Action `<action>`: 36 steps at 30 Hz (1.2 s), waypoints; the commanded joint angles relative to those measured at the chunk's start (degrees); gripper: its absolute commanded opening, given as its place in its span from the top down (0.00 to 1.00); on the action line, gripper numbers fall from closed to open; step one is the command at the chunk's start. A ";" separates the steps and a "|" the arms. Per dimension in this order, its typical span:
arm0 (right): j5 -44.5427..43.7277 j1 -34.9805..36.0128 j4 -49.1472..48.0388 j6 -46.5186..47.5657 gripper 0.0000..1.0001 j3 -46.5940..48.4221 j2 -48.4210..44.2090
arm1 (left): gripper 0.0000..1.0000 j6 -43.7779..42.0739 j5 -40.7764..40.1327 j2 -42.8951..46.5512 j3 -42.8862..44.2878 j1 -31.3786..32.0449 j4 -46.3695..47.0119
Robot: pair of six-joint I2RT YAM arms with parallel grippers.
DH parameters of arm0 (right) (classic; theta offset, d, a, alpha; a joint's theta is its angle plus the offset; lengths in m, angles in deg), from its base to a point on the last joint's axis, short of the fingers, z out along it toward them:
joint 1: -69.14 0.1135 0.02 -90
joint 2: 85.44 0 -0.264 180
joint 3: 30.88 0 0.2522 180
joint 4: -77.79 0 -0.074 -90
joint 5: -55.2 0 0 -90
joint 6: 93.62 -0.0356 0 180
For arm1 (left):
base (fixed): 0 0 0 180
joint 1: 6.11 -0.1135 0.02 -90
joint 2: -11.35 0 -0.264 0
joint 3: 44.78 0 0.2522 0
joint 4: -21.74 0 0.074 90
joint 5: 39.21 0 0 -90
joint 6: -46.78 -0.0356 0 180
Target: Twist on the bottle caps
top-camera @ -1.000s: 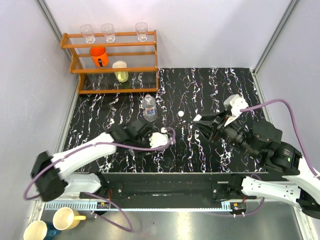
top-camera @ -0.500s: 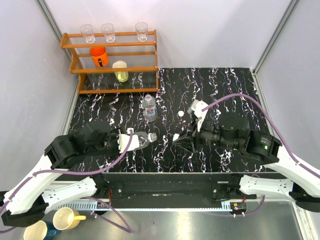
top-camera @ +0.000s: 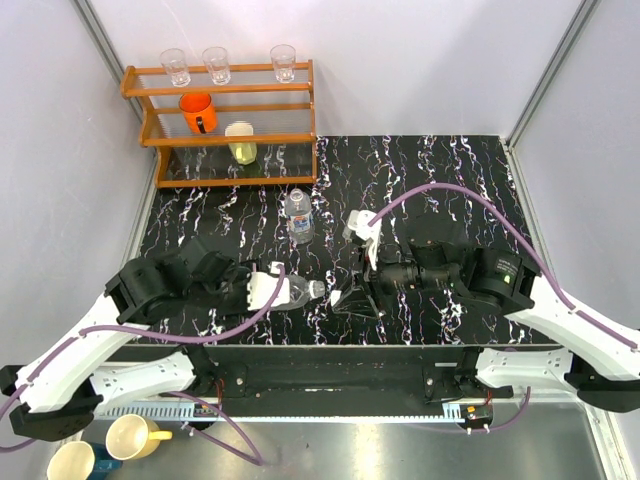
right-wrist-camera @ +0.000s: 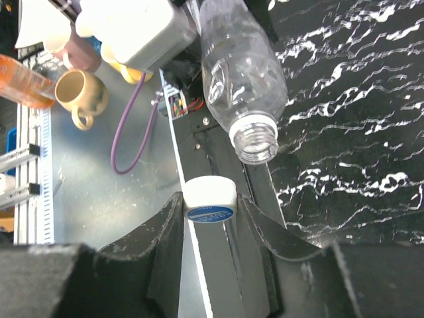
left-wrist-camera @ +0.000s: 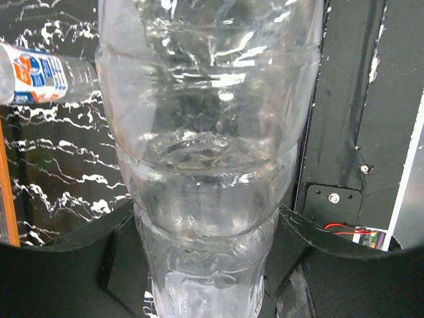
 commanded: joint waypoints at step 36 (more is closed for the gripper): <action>4.90 0.35 2.47 0.39 0.74 3.55 4.26 | 0.41 -4.87 3.75 -5.26 8.69 5.78 -0.53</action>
